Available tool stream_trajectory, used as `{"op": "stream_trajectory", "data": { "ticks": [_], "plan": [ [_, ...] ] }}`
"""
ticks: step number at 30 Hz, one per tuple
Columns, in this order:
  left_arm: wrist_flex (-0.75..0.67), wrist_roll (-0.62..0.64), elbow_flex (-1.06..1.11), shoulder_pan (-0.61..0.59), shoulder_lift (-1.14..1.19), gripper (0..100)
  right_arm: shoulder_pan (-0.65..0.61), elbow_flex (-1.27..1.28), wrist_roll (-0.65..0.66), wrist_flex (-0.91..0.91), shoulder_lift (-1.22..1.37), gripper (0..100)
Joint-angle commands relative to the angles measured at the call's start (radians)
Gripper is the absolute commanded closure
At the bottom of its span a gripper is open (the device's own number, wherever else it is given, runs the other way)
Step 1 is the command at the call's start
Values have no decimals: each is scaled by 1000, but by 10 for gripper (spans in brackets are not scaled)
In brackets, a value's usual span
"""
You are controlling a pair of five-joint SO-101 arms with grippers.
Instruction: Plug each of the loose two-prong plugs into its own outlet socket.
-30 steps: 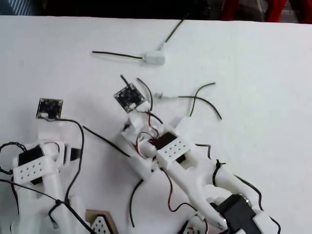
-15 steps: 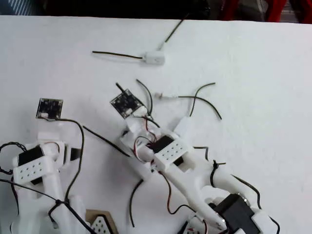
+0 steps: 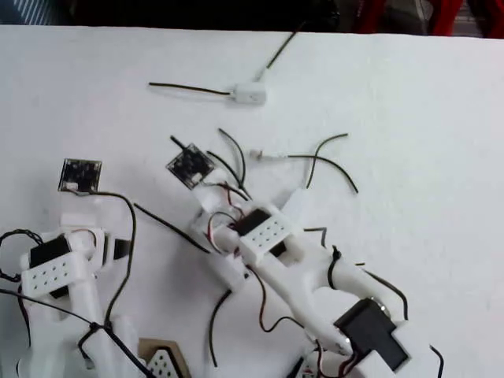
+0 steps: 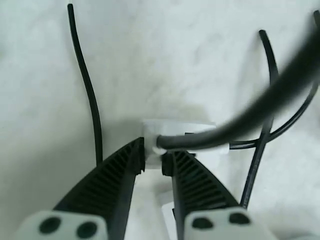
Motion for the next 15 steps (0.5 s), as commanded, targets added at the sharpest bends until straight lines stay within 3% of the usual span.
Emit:
{"op": "stream_trajectory", "data": {
  "ticks": [1, 9, 15],
  "plan": [
    [-20, 8, -5, -5, -30, 691, -24, -55, 5, 73, -74, 981],
    [-20, 8, -5, -4, -30, 691, -90, -212, 5, 217, -374, 981],
    [-20, 8, -5, -4, -30, 691, -42, -348, 5, 302, -466, 981]
  ]
}}
